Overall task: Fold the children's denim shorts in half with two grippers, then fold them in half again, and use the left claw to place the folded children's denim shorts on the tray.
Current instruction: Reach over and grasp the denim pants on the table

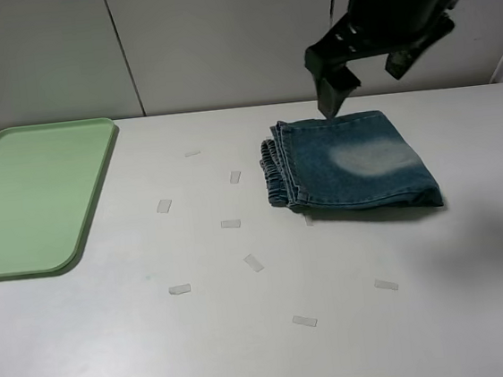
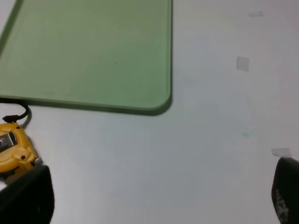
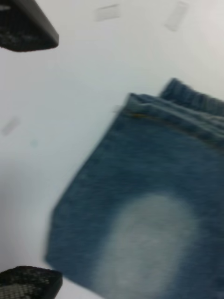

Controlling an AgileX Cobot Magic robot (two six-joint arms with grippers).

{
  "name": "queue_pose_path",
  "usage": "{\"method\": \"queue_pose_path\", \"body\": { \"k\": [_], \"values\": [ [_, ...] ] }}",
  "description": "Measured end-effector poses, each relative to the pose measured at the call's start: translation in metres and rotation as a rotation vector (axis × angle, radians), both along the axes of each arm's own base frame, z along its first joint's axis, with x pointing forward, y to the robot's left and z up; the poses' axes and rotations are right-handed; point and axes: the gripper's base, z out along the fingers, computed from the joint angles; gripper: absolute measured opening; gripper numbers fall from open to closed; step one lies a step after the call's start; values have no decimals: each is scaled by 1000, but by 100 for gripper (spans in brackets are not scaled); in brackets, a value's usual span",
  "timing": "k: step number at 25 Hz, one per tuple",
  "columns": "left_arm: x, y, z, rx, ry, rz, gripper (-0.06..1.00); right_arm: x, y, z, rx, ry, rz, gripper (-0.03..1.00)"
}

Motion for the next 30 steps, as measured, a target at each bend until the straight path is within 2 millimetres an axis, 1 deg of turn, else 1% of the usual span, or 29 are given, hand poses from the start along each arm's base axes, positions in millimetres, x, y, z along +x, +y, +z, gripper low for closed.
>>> {"method": "queue_pose_path", "body": {
  "k": [1, 8, 9, 17, 20, 22, 24, 26, 30],
  "values": [
    [0, 0, 0, 0, 0, 0, 92, -10, -6, 4, 4, -7, 1, 69],
    [0, 0, 0, 0, 0, 0, 92, -79, -47, 12, 36, -29, -1, 69],
    [0, 0, 0, 0, 0, 0, 92, -89, -53, 11, 42, -30, -1, 69],
    [0, 0, 0, 0, 0, 0, 92, -157, -92, 13, 124, -125, 0, 70],
    [0, 0, 0, -1, -1, -1, 92, -179, -105, 11, 162, -171, 1, 70],
    [0, 0, 0, -1, -1, -1, 92, -193, -114, 8, 184, -206, 2, 70],
    [0, 0, 0, -1, -1, -1, 92, -209, -123, 1, 206, -240, 3, 70],
    [0, 0, 0, -1, -1, -1, 92, -221, -131, -7, 230, -267, -9, 70],
    [0, 0, 0, -1, -1, -1, 92, -237, -144, -28, 258, -333, -110, 70]
  ]
}}
